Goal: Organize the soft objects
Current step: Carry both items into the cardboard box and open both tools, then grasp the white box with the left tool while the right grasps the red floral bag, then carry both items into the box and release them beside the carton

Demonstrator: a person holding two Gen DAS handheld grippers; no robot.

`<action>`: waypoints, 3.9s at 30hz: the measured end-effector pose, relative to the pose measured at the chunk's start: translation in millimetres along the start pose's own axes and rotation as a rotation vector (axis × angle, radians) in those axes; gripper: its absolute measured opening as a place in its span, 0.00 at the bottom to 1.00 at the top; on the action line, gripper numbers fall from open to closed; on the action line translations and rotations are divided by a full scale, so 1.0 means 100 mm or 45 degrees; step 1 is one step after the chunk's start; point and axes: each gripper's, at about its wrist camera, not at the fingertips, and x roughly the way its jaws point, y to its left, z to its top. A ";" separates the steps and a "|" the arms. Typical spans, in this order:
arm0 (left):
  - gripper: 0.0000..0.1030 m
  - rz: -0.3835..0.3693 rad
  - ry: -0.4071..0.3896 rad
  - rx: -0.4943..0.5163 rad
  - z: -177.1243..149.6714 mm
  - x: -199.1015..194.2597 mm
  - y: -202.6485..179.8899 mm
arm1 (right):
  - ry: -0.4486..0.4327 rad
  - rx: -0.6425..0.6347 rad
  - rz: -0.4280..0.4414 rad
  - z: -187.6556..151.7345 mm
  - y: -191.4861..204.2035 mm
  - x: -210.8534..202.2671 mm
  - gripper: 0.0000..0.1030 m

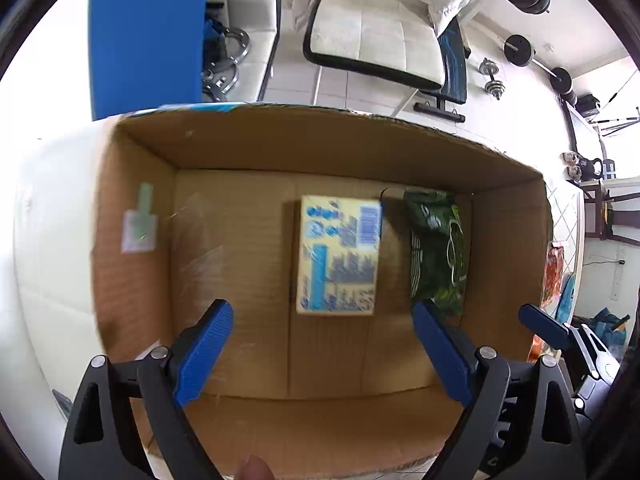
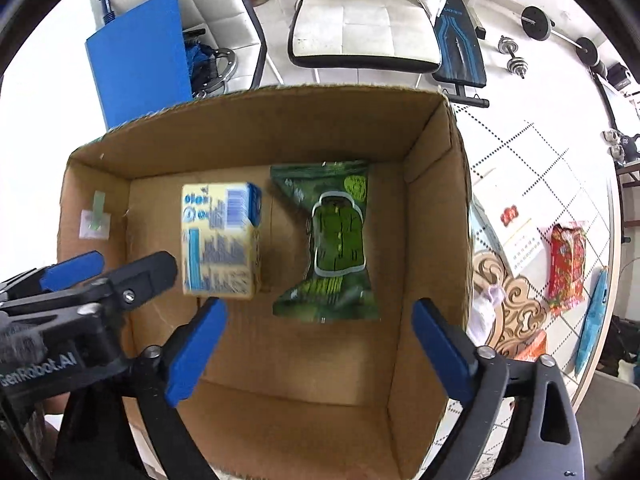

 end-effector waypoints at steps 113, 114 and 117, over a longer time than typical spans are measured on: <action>0.56 0.159 -0.206 0.092 -0.51 -0.82 -0.71 | -0.026 -0.006 0.233 -0.65 -0.72 -0.89 0.45; 0.55 0.182 -0.191 0.085 -0.49 -0.78 -0.57 | -0.015 -0.007 0.234 -0.62 -0.63 -0.82 0.45; 0.55 0.221 -0.140 0.062 -0.38 -0.58 -0.19 | 0.045 0.008 0.235 -0.53 -0.35 -0.56 0.45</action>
